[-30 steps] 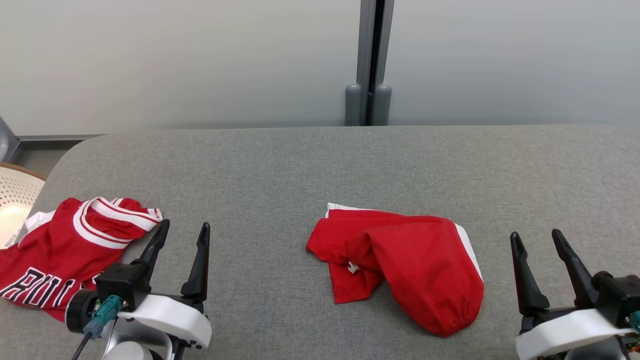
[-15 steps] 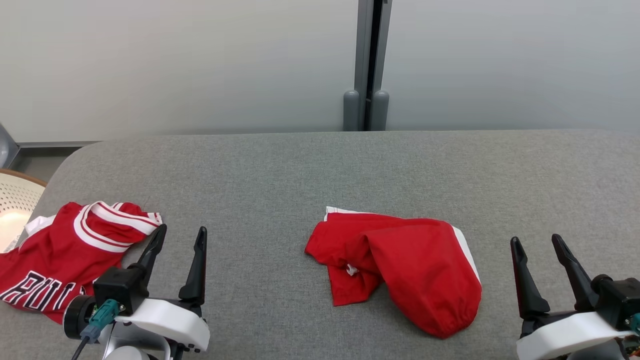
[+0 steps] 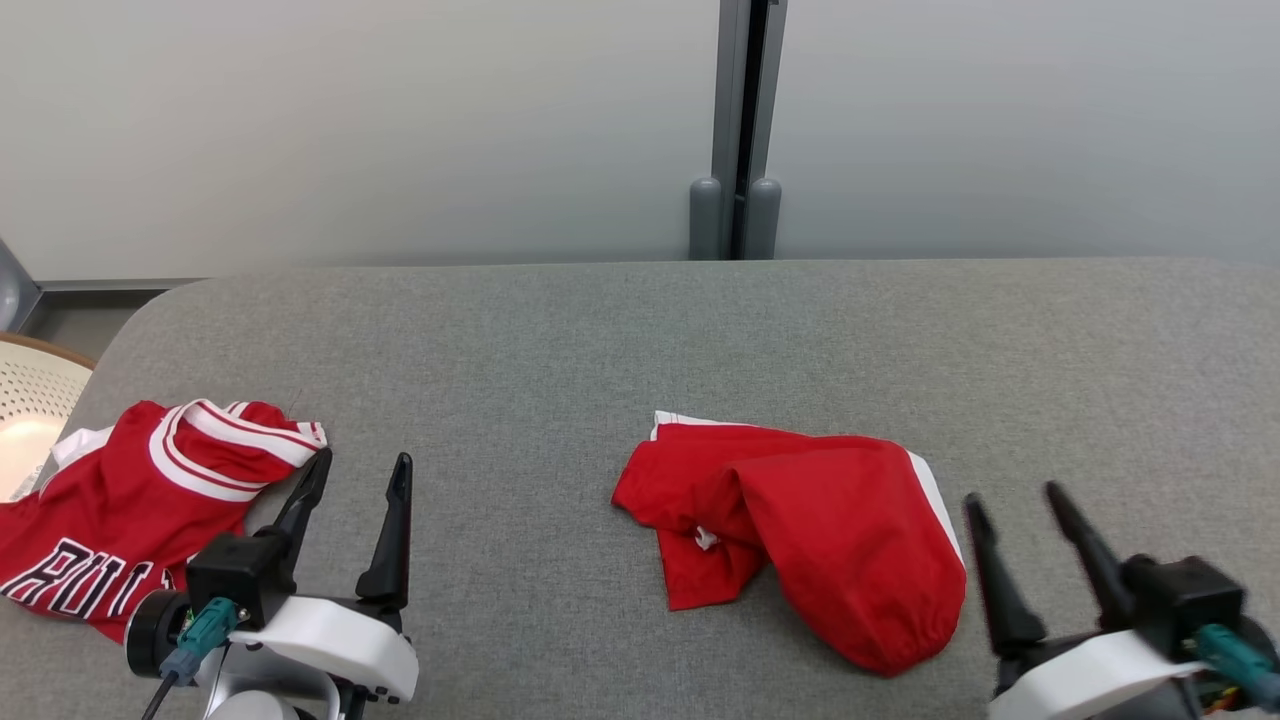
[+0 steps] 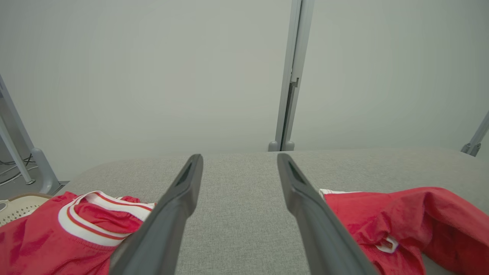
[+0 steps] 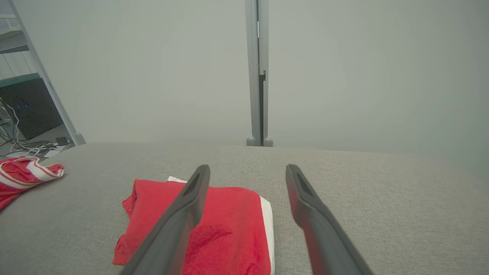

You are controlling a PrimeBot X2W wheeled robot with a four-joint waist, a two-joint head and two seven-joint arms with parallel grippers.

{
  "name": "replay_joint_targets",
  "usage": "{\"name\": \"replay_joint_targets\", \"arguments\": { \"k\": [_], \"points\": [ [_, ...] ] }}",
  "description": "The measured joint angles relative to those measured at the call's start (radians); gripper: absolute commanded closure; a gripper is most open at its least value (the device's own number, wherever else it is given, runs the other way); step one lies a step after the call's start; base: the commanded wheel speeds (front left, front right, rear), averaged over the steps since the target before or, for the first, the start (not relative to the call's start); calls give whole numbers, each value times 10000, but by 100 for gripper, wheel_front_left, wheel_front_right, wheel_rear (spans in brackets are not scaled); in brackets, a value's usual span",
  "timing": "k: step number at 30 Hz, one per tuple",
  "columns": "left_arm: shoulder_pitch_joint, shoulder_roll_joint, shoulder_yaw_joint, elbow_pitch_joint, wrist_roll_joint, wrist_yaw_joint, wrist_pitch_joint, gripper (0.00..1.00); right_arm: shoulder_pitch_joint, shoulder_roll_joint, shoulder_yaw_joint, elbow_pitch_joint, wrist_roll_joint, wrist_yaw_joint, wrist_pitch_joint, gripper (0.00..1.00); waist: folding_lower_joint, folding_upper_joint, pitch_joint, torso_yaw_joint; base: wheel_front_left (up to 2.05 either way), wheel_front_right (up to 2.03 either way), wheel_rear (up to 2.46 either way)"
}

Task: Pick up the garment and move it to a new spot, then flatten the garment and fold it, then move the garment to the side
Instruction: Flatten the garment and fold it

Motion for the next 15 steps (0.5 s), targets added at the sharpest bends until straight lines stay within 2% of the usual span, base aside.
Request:
{"name": "replay_joint_targets", "arguments": {
  "k": [8, 12, 15],
  "points": [
    [-431, -96, -148, 15, 17, -31, -69, 0, 151, -579, 2456, 1346, 2, 2, 573, 0, -1, 0, 393, 182, 0, 0, 0],
    [-738, -240, -253, 71, 36, -105, -121, 0, 80, -775, 3028, 2288, 100, 2, 545, 0, 0, 0, 707, 362, 0, 0, 0],
    [-991, -364, -324, 127, 79, -163, -182, 0, -241, -838, 3072, 2805, 12, 2, 295, 0, 0, 0, 970, 510, 0, 0, 0]
  ]
}}
